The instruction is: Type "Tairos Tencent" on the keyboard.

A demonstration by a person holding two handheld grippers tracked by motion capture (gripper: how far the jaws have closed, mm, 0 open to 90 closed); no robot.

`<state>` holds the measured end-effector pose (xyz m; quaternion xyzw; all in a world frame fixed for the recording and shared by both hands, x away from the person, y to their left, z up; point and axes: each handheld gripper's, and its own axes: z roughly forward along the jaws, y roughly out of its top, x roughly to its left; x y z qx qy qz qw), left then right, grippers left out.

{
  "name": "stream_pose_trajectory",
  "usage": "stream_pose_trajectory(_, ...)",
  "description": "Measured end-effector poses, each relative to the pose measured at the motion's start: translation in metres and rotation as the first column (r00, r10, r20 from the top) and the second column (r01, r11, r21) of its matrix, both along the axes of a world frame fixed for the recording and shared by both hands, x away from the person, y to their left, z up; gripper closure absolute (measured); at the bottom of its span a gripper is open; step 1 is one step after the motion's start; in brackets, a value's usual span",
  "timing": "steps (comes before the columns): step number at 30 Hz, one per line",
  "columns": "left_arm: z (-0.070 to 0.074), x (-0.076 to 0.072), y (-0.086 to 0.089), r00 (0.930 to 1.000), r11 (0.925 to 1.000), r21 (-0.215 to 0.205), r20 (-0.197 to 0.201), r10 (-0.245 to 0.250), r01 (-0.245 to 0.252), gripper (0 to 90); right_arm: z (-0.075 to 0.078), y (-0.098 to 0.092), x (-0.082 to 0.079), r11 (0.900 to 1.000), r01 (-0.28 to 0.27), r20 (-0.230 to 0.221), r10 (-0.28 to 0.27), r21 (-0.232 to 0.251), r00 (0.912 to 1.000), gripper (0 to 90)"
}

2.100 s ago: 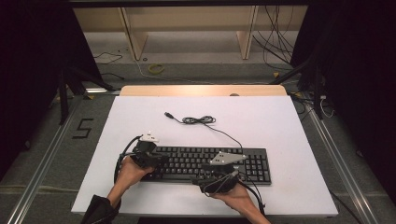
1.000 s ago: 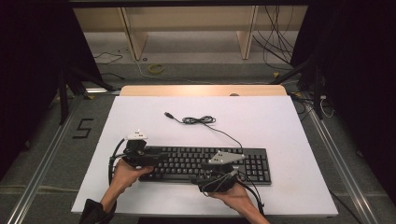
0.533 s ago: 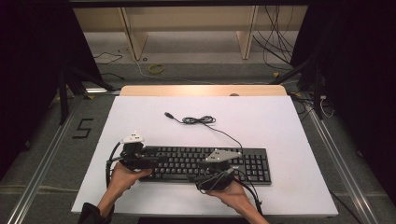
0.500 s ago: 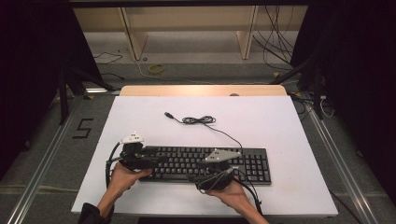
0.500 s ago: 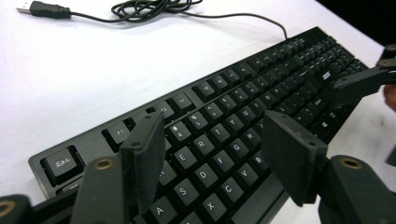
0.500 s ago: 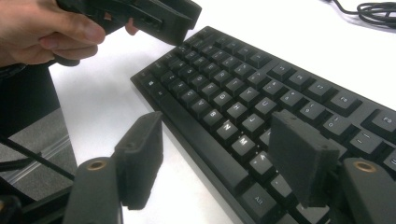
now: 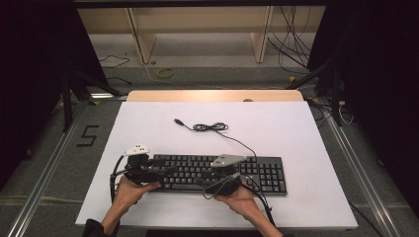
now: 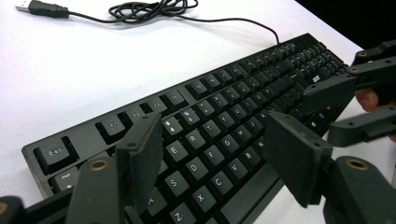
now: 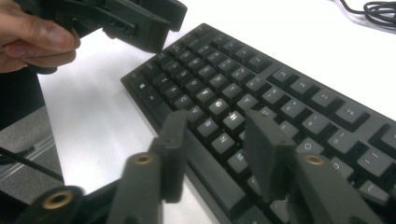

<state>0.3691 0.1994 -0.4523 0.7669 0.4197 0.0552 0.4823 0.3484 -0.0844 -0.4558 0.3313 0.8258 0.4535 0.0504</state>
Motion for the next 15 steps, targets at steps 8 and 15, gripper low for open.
stream_pose_trajectory(8,0.0,-0.008,0.004,0.9996,0.9999,-0.015,0.03,-0.002,0.002,34.8,-0.003,0.008,0.007,0.999,0.005,0.008,-0.005,-0.032,1.0,77.8)
stream_pose_trajectory(15,-0.001,-0.013,0.004,0.9992,0.9998,-0.018,0.04,-0.007,0.008,34.9,-0.011,0.016,0.011,0.997,-0.001,0.005,0.002,-0.079,1.0,87.8)
